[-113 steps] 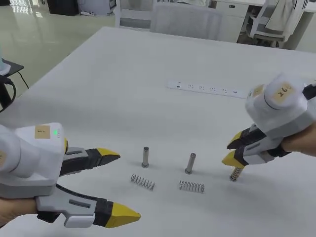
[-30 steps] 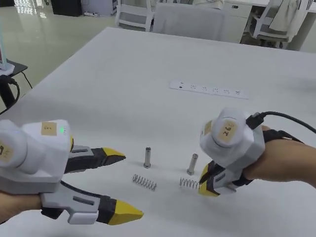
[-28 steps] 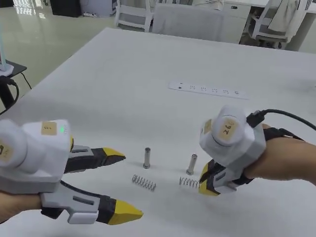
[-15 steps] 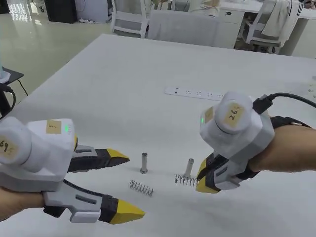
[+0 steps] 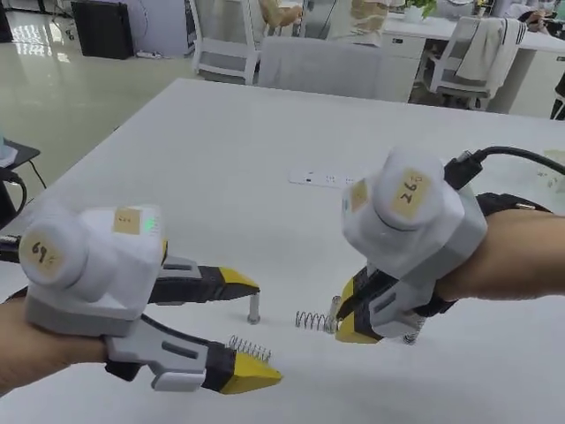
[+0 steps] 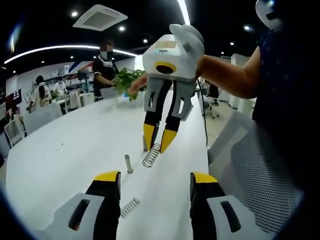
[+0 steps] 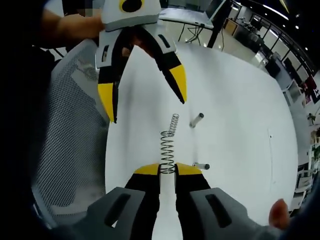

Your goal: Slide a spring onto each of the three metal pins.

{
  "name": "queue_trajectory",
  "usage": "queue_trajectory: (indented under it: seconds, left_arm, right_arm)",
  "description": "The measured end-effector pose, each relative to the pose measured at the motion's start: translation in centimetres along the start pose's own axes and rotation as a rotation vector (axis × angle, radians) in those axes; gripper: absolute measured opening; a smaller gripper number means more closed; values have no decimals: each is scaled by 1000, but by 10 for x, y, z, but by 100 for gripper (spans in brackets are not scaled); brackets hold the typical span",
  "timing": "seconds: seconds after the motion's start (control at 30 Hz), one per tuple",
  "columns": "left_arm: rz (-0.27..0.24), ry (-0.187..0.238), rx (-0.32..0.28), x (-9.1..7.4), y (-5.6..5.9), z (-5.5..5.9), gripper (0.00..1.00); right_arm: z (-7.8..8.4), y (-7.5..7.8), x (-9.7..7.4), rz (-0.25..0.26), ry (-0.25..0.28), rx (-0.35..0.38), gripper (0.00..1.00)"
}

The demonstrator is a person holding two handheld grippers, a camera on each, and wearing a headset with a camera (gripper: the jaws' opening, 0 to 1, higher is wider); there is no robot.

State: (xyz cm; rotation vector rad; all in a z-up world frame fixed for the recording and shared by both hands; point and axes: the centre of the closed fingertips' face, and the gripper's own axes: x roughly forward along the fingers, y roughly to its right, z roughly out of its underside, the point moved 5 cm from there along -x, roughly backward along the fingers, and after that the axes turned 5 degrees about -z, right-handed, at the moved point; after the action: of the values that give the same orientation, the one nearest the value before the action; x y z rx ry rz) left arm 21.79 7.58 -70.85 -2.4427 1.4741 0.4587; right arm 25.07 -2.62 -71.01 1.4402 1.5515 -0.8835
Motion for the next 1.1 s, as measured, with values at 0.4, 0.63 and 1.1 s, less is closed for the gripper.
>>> queue_trajectory:
  seconds: [0.4,0.63,1.1]
  left_arm:
    - [6,33,21,9,2,-8,38]
    - [9,24,37,13,4,-6,29]
    - [9,28,53,15,3,-3,9]
  right_arm:
    - [-12,-4,-4,0,13,-50,8]
    - [-15,-6,-3,-8,14,-75,8]
    - [-17,-10,-1,-35,3,-113,8]
